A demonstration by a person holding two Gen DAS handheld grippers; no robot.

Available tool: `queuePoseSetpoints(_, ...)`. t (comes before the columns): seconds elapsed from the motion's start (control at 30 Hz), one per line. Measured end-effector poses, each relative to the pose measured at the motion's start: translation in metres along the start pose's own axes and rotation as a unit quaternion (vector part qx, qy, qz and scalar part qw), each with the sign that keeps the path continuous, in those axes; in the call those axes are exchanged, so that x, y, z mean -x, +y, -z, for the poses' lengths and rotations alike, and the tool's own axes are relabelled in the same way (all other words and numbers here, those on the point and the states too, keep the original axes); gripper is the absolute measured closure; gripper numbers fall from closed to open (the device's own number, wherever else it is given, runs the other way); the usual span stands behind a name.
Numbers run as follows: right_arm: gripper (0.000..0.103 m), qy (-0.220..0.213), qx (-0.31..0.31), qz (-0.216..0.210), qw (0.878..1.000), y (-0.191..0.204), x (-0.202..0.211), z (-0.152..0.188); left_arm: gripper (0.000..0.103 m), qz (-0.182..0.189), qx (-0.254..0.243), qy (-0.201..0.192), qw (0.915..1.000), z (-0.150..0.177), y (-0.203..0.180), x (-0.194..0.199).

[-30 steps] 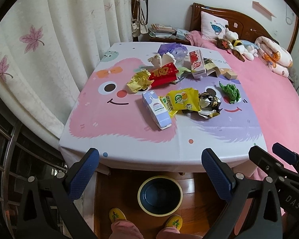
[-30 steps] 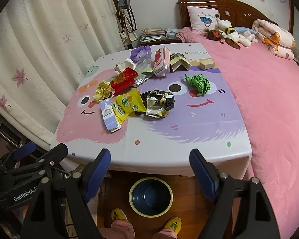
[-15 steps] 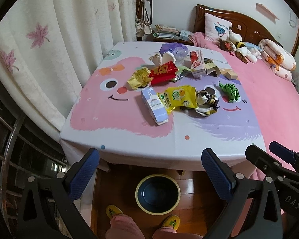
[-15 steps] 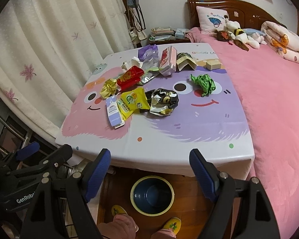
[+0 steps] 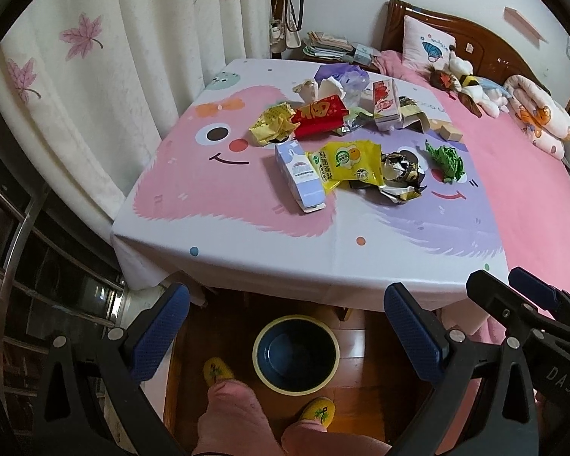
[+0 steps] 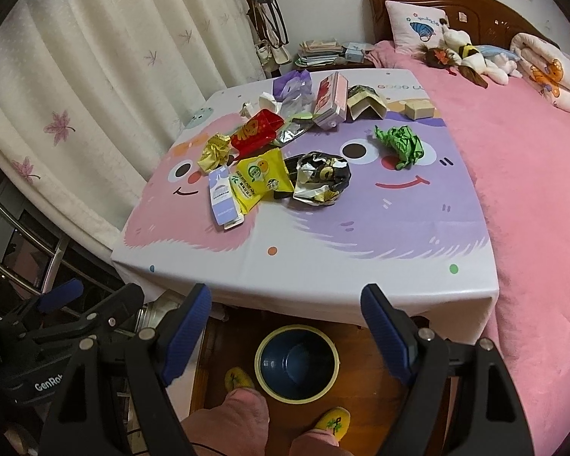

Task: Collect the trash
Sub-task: 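Grasp the white-blue milk carton with the left tool while the right tool grasps the yellow snack bag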

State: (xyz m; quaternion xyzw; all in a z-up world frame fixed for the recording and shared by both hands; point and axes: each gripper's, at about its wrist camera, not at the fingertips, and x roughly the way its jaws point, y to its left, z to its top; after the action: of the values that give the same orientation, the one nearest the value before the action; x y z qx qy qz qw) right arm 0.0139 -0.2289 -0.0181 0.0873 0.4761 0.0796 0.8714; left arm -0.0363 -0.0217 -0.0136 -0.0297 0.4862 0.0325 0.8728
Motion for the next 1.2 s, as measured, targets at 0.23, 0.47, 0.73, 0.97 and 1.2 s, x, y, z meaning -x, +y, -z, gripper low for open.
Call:
queuePoseSetpoints(0.23, 0.021, 0.007, -0.009, 0.011, 1.0, 0.001, -0.01, -0.006, 0.002, 0.006, -0.015, 0.012, 0.9998, -0.011, -0.002, -0.017)
queuePoseSetpoints(0.47, 0.022, 0.006, -0.045, 0.034, 0.998, -0.002, -0.023, -0.021, 0.002, 0.012, -0.061, 0.043, 0.9971, -0.041, -0.008, -0.049)
queuePoseSetpoints(0.73, 0.024, 0.006, -0.106, 0.054, 0.993, -0.009, -0.048, -0.036, 0.002, 0.046, -0.027, 0.1, 0.9935, -0.094, 0.015, -0.104)
queuePoseSetpoints(0.97, 0.029, 0.024, -0.143, 0.056, 0.988, -0.015, -0.082, -0.04, 0.011, 0.038, -0.028, 0.151, 0.9874, -0.127, 0.008, -0.17)
queuePoseSetpoints(1.2, 0.029, 0.032, -0.152, 0.057, 0.986, -0.019, -0.104, -0.042, 0.025, 0.045, -0.024, 0.184, 0.9817, -0.137, -0.007, -0.214)
